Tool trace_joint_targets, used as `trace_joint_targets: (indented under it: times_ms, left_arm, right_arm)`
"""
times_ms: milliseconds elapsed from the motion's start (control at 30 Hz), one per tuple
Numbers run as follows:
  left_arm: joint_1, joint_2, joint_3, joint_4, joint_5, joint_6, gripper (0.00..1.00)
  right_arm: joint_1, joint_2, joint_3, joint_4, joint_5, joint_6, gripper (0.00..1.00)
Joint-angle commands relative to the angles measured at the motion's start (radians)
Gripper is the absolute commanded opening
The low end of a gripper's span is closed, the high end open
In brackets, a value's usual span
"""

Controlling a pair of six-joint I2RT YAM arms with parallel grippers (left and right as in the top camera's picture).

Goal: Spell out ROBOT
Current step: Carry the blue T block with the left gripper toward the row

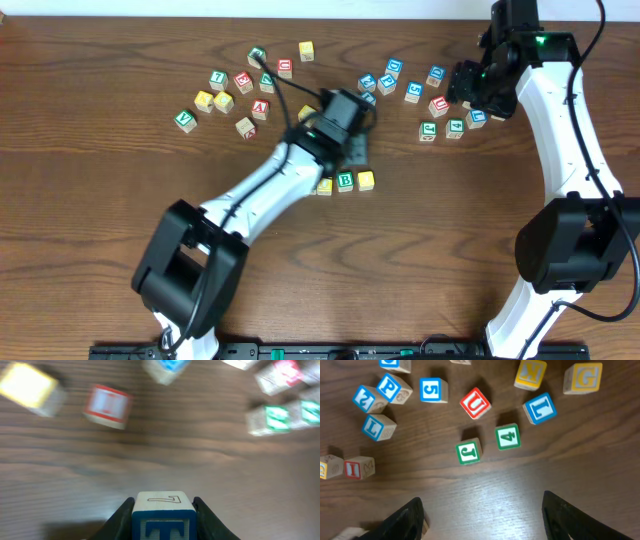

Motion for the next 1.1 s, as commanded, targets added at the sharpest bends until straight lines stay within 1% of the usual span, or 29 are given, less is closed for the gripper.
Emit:
trace_joint_targets:
  times_ms: [0,133,200,433,633,800,1067]
  left_arm:
    - [-0.056,0.014,0.003,0.019,-0.003,-0.010,0.26]
    - [-0.105,0.044,0.003,0.046,-0.009,-0.056,0.26]
    - [-0.120,0.063,0.003,0.064,-0.010,-0.058,0.27]
    - [-0.126,0.106,0.003,0.087,-0.009,-0.110,0.27]
    - [-0.135,0.162,0.003,0.115,-0.008,-0.115,0.27]
    - [-0.148,0.168,0.003,0.123,-0.008,-0.115,0.27]
    - [-0.150,0.168,0.003,0.077,-0.006,-0.115,0.27]
  right_arm:
    - [-0.004,-0.012,0.015,-0.006,-0.017,-0.008,0.70]
    - [-0.004,-0.012,0.015,-0.006,-0.017,-0.013,0.70]
    - [-0.004,-0.012,0.015,-0.006,-0.017,-0.016,0.70]
    - [-0.004,-0.012,0.015,-0.006,-0.017,-0.016,0.70]
    - [-0.004,-0.012,0.015,-0.006,-0.017,-0.016,0.69]
    - [-0.004,-0.012,0.015,-0.005,-0.017,-0.016,0.69]
    - [-0.004,-0.012,0.015,-0.001,-0.017,-0.015,0.69]
